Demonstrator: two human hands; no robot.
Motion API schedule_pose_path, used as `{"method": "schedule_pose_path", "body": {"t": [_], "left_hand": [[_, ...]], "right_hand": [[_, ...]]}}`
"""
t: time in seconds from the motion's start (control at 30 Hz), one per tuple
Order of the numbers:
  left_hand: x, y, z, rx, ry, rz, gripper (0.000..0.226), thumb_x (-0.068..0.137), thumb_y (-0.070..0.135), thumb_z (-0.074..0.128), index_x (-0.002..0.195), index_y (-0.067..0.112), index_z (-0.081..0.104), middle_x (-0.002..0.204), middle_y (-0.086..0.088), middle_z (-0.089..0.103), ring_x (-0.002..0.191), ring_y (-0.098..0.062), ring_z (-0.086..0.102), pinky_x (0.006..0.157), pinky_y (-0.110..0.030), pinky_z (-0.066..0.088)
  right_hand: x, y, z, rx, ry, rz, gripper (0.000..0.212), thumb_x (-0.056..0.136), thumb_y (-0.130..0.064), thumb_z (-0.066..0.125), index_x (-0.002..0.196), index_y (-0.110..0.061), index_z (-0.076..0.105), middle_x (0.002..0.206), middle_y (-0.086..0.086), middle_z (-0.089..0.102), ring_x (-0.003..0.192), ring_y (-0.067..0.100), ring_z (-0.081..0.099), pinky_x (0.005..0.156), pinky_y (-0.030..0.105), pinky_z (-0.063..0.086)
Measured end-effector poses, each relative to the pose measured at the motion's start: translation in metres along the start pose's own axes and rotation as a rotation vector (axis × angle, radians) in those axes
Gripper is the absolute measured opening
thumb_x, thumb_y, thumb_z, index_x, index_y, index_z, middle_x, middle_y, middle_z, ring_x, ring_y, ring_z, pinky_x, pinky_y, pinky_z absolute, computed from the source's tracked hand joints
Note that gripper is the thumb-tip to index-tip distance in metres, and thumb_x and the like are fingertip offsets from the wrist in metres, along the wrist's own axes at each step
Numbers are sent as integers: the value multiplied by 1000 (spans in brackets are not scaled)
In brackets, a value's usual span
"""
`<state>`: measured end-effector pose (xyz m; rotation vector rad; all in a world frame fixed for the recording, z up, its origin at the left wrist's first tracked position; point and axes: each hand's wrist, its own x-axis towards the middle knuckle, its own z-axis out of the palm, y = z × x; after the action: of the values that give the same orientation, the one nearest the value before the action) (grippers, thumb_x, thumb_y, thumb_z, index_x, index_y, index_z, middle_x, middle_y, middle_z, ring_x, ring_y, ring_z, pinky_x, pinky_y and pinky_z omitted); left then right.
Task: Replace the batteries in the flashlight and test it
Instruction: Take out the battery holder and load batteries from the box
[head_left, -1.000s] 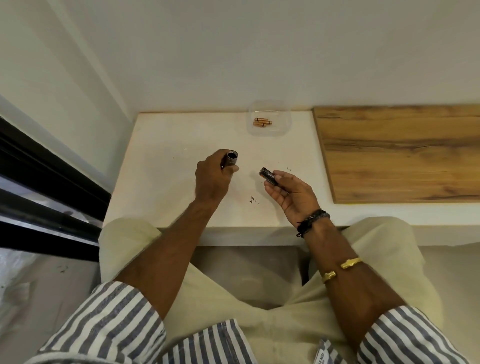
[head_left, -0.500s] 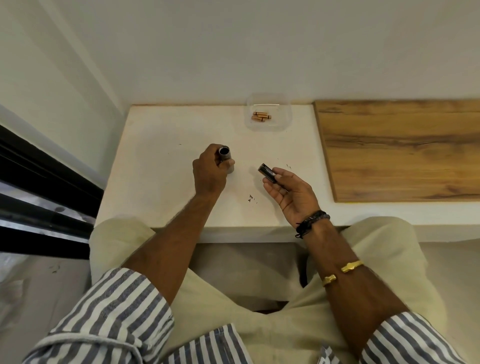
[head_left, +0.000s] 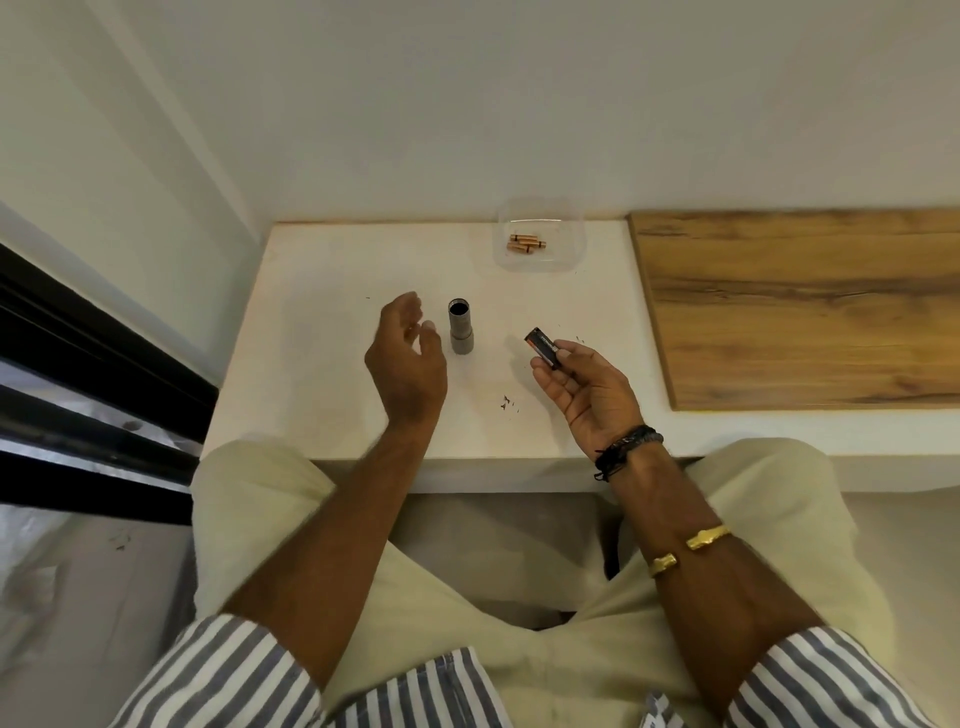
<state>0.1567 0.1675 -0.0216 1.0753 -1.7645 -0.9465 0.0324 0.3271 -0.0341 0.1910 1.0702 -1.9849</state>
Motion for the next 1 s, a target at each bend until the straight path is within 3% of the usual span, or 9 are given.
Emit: {"method": "schedule_pose_path", "body": {"t": [0.1,0.17,0.27,0.33,0.5,0.6,0.77,1.0], "left_hand": [[-14,10,-10,-57,-13,11,20,96,14,63,115,9,69,105,-3,75,93,-8,70,85,-21,58],[-25,17,-8,-144,-198,-62,20,97,16,63,114,9,70,99,-3,76,88,-12,73,82,-30,61],[-41,25,-1,-340,-500,-296,32,99,18,61,130,9,63,111,-6,74,99,-17,73,90,-38,60],[-48,25,-1,-482,-577,-405,36,100,20,60,135,12,59,109,-2,75,102,-19,73,91,-37,59],[-43,20,-10,-654,-571,-583,33,100,17,60,133,13,61,106,-6,77,102,-24,74,78,-31,61],[-38,16,-14,-701,-618,-669,27,100,14,58,126,13,65,110,-14,76,103,-30,73,84,-38,61],[-37,13,-15,-671,-679,-698,25,99,14,60,123,11,67,112,-20,74,101,-36,73,88,-47,60],[-35,11,-17,-599,-659,-684,11,95,14,67,102,18,75,99,-14,78,92,-33,76,71,-36,62]], "right_hand": [[-6,2,7,-68,17,15,14,90,-5,70,104,-7,71,105,13,77,85,26,75,74,35,63],[-11,3,13,-88,17,25,14,90,-9,73,104,-10,71,100,10,75,78,19,72,69,31,63],[-20,6,20,-102,-36,27,12,90,-7,72,102,-5,70,98,15,75,78,21,72,71,30,64],[-27,8,23,-192,-80,20,9,91,-5,71,99,-2,70,98,18,75,83,25,75,73,31,64],[-37,8,25,-443,-139,-25,17,92,-8,71,105,3,70,102,21,77,91,31,77,78,34,64],[-37,4,23,-595,-193,-78,18,96,-6,65,111,3,72,102,18,78,92,32,77,79,37,64],[-36,3,19,-903,-211,-270,15,94,-6,69,106,-2,76,89,16,79,80,27,79,69,31,65],[-34,3,17,-1293,-253,-562,16,92,-12,73,107,-9,78,82,6,79,71,10,75,71,25,63]]}}
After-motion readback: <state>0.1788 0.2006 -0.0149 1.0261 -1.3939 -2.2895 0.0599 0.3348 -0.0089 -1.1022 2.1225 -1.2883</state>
